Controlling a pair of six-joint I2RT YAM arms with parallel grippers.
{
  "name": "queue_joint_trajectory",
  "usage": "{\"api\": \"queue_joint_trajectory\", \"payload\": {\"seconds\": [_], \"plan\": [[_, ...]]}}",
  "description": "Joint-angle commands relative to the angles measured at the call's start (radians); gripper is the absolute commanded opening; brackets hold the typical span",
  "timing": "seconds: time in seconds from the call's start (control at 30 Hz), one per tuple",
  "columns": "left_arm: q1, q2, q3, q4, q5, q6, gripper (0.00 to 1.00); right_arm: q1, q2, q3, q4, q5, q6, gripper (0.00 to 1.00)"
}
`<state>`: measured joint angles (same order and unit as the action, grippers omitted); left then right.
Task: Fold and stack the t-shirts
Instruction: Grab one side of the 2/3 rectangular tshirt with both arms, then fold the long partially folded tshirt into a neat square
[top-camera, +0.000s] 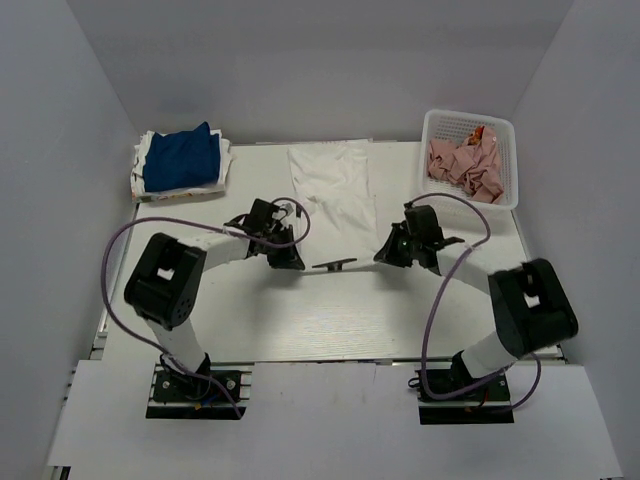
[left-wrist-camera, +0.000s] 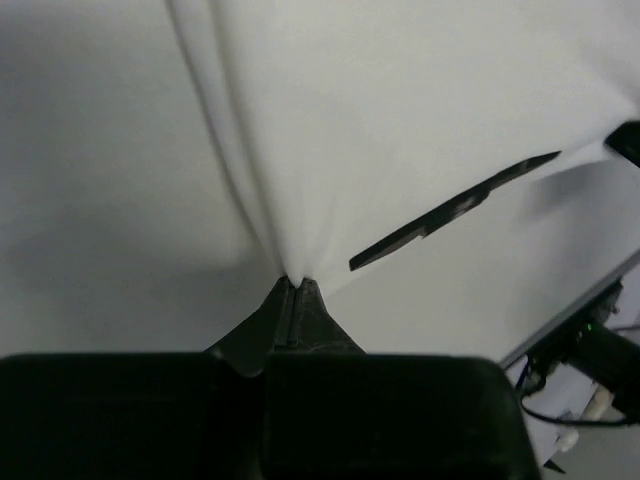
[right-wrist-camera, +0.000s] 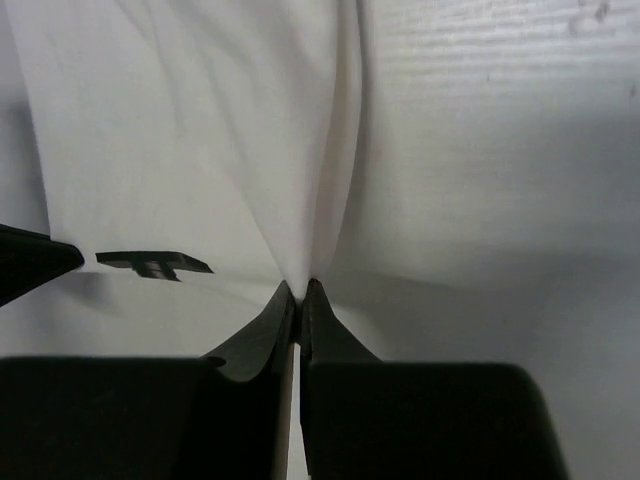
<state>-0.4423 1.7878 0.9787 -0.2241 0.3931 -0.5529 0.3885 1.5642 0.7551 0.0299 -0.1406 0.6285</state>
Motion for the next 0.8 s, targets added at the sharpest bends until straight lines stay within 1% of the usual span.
{"api": "queue_joint_trajectory", "payload": {"seconds": [0.0,0.03,0.1,0.2,0.23,0.27,0.3,0.37,0.53,0.57,0.63,0.7,0.73,0.77], "plan": [[-0.036,-0.183,-0.044,-0.035,0.029,0.033,0.0,0.022,-0.151,-0.052,-0.11,-0.034,-0.004,0.0],[-0.036,-0.212,-0.066,-0.047,0.048,0.033,0.0,0.029,-0.236,-0.078,-0.123,-0.04,0.0,0.0],[-0.064,-0.301,-0.075,-0.09,0.104,0.042,0.0,0.067,-0.306,-0.082,-0.188,-0.065,0.019,0.0],[-0.075,-0.399,-0.098,-0.125,0.104,0.033,0.0,0.099,-0.404,-0.082,-0.199,-0.059,0.036,0.0],[-0.075,-0.463,-0.098,-0.141,0.086,0.022,0.0,0.111,-0.455,-0.071,-0.199,-0.041,0.036,0.0],[-0.084,-0.491,-0.098,-0.156,0.07,0.022,0.0,0.121,-0.492,-0.056,-0.203,-0.028,0.034,0.0],[-0.084,-0.516,-0.086,-0.167,0.046,0.022,0.0,0.124,-0.525,-0.033,-0.218,0.016,0.036,0.0],[-0.084,-0.565,-0.071,-0.179,0.023,0.01,0.0,0.127,-0.539,0.004,-0.225,0.05,0.023,0.0],[-0.061,-0.564,0.006,-0.17,-0.08,-0.015,0.0,0.119,-0.48,0.096,-0.197,0.081,0.056,0.0],[-0.061,-0.553,0.037,-0.161,-0.115,-0.015,0.0,0.116,-0.428,0.131,-0.197,0.088,0.054,0.0],[-0.052,-0.499,0.087,-0.184,-0.192,-0.024,0.0,0.115,-0.389,0.194,-0.228,0.131,0.06,0.0],[-0.052,-0.453,0.161,-0.184,-0.25,-0.024,0.0,0.104,-0.314,0.28,-0.239,0.136,0.057,0.0],[-0.043,-0.403,0.188,-0.193,-0.27,-0.024,0.0,0.102,-0.279,0.317,-0.229,0.136,0.054,0.0],[-0.042,-0.375,0.24,-0.202,-0.301,-0.024,0.0,0.096,-0.264,0.332,-0.222,0.136,0.051,0.0]]}}
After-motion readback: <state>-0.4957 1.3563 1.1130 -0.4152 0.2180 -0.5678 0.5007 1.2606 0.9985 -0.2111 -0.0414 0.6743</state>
